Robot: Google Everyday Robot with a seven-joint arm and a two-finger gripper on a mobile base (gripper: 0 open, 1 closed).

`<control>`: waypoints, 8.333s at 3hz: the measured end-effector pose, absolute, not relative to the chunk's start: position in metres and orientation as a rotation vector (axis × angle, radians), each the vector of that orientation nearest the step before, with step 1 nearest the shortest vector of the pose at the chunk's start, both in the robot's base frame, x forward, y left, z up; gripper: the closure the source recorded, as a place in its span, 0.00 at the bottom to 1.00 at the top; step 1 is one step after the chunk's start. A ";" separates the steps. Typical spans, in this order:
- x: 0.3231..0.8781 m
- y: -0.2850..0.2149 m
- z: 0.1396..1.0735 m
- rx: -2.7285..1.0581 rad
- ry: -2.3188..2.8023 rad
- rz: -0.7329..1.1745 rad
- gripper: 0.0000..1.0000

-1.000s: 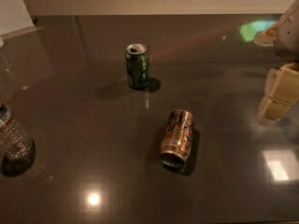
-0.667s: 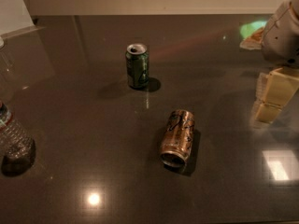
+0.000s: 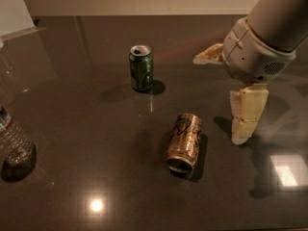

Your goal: Place orange can upright

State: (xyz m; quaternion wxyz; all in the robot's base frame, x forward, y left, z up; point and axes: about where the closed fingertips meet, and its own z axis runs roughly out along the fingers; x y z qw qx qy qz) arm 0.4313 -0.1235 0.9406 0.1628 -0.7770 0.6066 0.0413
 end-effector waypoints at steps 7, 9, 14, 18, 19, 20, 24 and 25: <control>0.391 -0.064 0.837 -3.023 0.554 -0.086 0.00; 0.399 -0.071 0.832 -3.072 0.571 -0.091 0.42; 0.400 -0.027 0.918 -2.301 1.485 0.636 1.00; 0.409 -0.003 0.921 -1.614 1.504 1.283 1.00; 0.413 -0.008 0.915 -1.545 1.421 1.343 1.00; 0.417 -0.014 0.910 -1.486 1.362 1.376 1.00; 0.416 -0.029 0.893 -1.403 1.201 1.368 1.00; 0.415 -0.031 0.888 -1.403 1.195 1.342 1.00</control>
Offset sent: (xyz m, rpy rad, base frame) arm -0.0610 0.0672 -0.0453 -0.0357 -0.1000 0.8400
